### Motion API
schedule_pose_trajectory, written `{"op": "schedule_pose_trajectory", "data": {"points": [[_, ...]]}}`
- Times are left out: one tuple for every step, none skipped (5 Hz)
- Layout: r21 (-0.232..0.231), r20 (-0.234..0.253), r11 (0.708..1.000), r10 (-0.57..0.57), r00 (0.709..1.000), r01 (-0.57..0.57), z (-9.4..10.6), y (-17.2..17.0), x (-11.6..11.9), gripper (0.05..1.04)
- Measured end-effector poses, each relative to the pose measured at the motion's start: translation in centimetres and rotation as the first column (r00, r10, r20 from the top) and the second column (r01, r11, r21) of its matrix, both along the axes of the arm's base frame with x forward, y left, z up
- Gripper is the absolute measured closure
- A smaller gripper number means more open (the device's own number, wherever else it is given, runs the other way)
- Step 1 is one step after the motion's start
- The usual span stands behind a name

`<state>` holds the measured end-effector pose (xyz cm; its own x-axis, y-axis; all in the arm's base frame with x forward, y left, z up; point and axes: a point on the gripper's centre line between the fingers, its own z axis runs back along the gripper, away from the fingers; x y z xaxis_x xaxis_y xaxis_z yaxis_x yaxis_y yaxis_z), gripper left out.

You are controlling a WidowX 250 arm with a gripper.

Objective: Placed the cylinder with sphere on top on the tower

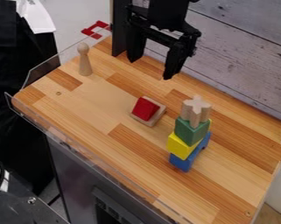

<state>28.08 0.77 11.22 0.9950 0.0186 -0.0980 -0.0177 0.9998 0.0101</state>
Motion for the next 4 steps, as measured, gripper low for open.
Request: {"op": "schedule_pose_trajectory", "data": {"points": [[-0.001, -0.040, 1.000, -0.002, 0.999, 0.002, -1.0, 0.0, -0.3, 0.083], [-0.005, -0.016, 1.000, 0.025, 1.000, -0.026, -1.3, 2.3, 0.3, 0.083], [-0.032, 0.027, 0.994, 0.102, 0.994, -0.101, -1.2, 5.7, 1.0, 0.083], [-0.029, 0.055, 0.990, 0.139, 0.989, -0.137, -1.1, 7.7, 1.6, 0.083]]}}
